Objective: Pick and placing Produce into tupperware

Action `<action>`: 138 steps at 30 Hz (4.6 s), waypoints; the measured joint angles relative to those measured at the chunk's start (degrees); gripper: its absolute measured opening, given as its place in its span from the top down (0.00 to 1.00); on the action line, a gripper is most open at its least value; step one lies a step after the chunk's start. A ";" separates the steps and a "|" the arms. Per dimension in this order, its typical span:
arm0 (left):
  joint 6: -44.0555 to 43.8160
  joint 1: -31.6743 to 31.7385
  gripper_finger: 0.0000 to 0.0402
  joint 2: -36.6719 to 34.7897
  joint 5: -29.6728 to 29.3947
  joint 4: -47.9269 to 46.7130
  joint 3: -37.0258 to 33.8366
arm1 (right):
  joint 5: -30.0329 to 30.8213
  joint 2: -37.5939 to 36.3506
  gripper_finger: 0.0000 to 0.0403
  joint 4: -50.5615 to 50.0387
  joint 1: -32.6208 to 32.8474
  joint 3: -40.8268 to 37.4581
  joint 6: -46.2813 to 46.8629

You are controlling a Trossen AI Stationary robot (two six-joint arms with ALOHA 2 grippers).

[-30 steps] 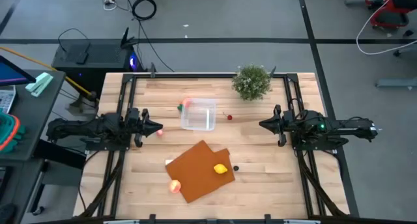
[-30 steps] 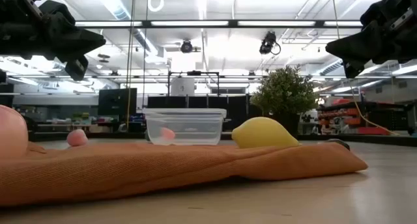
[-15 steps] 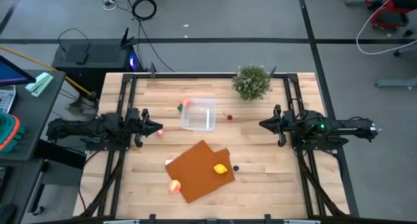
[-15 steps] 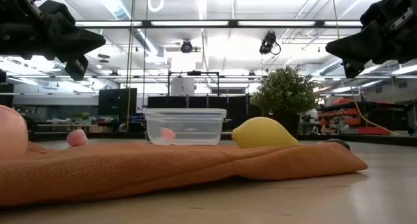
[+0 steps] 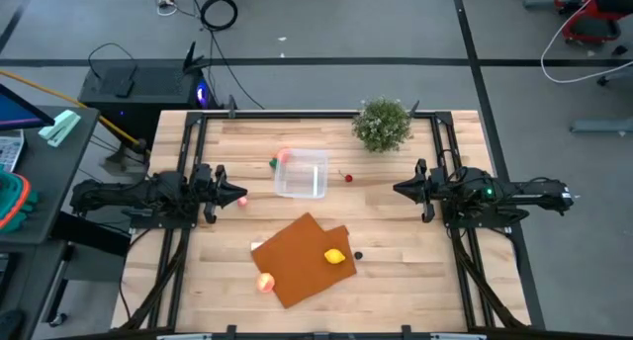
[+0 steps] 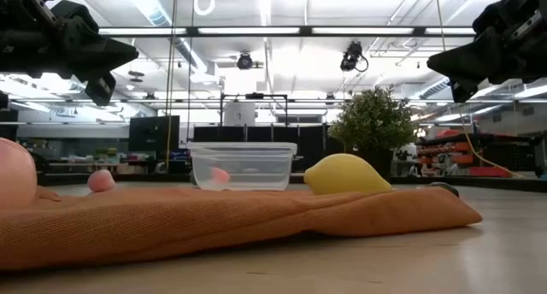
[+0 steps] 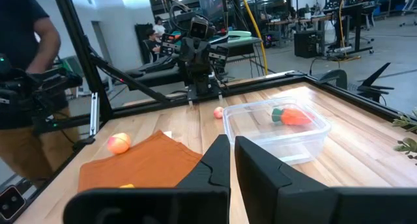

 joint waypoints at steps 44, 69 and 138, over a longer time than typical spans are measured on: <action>-0.02 0.01 0.93 0.01 0.00 0.00 0.01 | -0.02 0.00 1.00 0.02 0.00 -0.02 0.00; 12.01 -0.01 0.92 -0.01 -0.02 0.02 0.01 | 0.00 0.00 1.00 0.09 -0.01 -0.02 -1.16; 23.28 0.01 0.90 0.03 -39.51 13.72 22.93 | 30.89 20.78 1.00 19.97 0.00 42.44 -6.14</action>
